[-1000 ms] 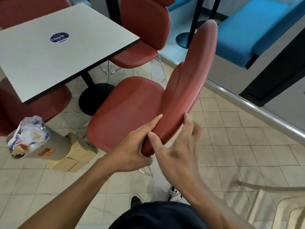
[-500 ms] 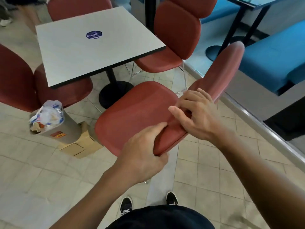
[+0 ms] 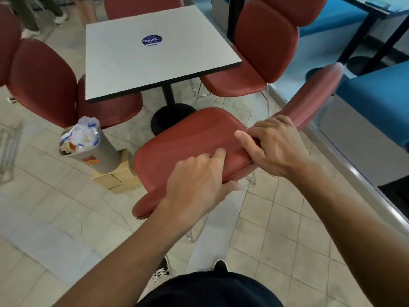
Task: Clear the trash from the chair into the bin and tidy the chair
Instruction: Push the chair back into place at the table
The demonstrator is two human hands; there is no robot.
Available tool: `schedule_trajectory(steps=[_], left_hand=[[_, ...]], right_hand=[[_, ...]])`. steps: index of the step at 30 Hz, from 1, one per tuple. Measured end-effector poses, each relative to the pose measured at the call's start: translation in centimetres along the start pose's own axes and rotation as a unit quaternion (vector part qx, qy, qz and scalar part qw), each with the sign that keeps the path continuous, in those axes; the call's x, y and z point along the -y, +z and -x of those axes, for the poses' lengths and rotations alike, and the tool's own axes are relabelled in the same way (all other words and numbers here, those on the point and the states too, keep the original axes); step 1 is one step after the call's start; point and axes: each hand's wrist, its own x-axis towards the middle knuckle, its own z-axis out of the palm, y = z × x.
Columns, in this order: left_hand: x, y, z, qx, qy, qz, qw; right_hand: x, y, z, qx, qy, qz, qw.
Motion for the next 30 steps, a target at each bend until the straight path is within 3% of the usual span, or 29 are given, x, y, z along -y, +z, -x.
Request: schedule_trajectory(steps=[13, 27, 30], left_hand=[[0.7, 0.1, 1.0, 0.004, 0.098, 0.0, 0.995], [6.5, -1.6, -0.9, 0.089, 0.127, -0.029, 0.987], [7.3, -1.5, 0.1, 0.01, 0.122, -0.029, 0.992]], right_hand=[[0.9, 1.3, 2.3, -0.11, 0.051, -0.008, 0.993], [5.5, 2.7, -0.6, -0.151, 0.107, -0.004, 0.983], [5.7, 2.6, -0.4, -0.141, 0.078, -0.003, 0.987]])
